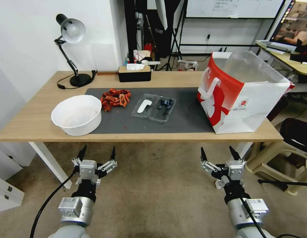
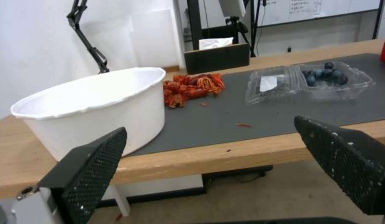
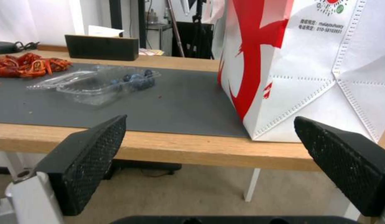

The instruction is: Close the takeout container lid, then place the container into the takeout bag.

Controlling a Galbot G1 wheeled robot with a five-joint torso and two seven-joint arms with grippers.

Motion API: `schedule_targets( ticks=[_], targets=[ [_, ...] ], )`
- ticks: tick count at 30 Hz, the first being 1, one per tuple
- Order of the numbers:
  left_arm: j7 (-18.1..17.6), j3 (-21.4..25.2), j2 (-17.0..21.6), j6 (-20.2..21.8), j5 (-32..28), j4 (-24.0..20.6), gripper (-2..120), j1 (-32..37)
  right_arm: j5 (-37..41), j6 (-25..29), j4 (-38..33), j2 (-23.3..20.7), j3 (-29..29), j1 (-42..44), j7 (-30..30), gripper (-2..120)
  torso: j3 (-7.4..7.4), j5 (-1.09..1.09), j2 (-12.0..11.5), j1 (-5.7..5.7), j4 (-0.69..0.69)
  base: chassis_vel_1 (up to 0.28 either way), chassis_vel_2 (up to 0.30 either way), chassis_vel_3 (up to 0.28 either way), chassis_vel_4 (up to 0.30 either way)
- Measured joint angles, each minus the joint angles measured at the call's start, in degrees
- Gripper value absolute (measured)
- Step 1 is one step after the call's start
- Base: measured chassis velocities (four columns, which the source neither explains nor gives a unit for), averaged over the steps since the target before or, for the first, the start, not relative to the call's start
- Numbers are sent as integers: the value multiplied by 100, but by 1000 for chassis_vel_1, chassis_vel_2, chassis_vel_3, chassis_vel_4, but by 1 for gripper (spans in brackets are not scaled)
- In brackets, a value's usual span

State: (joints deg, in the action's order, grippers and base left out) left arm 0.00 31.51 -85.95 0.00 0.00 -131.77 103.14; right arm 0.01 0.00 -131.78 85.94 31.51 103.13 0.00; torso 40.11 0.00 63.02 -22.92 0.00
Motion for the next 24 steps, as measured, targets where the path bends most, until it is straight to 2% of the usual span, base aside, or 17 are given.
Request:
schedule_targets(
  ticks=[23, 24],
  targets=[
    [-25, -30, 27, 6, -35, -6, 100, -8, -3, 7, -20, 12, -2, 40, -7, 100, 0, 0, 0, 0, 0, 0, 0, 0, 0],
    [-130, -148, 120, 51, -162, -52, 100, -35, -18, 51, -99, 58, -3, 157, -47, 100, 0, 1, 0, 0, 5, 0, 0, 0, 0]
  ],
)
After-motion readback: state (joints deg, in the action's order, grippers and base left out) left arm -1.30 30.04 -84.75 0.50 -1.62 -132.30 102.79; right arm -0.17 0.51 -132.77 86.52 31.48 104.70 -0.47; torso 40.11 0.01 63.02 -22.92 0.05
